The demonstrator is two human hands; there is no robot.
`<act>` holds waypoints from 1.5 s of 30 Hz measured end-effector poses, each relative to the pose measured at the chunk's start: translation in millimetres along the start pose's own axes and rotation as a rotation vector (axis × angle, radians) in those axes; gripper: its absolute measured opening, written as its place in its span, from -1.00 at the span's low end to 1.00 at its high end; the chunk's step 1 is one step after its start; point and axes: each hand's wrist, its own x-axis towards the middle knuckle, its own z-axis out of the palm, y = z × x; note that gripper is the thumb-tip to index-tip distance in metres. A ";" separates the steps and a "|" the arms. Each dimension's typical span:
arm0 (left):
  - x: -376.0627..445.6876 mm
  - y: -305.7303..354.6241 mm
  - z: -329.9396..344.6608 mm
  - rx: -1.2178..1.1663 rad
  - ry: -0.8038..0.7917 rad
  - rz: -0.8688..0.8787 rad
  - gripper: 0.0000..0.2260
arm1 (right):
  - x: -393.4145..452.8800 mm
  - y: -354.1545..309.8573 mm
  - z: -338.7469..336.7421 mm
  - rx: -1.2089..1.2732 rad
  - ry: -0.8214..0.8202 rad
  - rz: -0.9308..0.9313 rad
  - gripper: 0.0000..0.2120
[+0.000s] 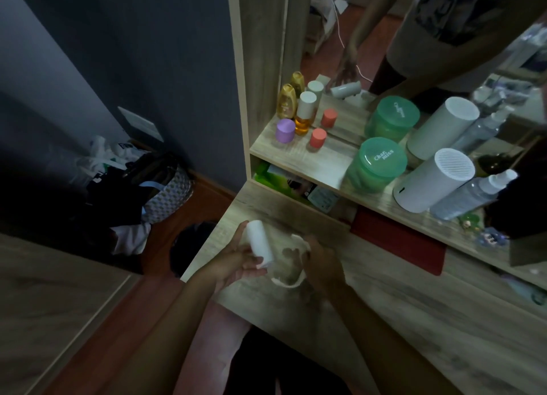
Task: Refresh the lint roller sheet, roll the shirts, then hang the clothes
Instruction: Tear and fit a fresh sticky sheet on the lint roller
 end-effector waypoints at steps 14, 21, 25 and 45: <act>-9.4 7.4 21.5 0.107 -0.116 -0.020 -0.18 | 9.7 -12.7 -29.5 -0.109 0.301 -0.363 -0.63; -9.1 10.4 26.0 0.172 -0.105 -0.015 -0.16 | 11.4 -16.4 -30.8 -0.157 0.325 -0.364 -0.62; -11.3 11.4 30.3 0.215 -0.131 -0.004 -0.16 | 10.0 -20.5 -28.7 -0.180 0.348 -0.389 -0.59; -5.9 6.5 37.1 0.214 -0.169 0.017 -0.22 | 20.1 -27.9 -33.8 -0.267 0.262 -0.310 -0.69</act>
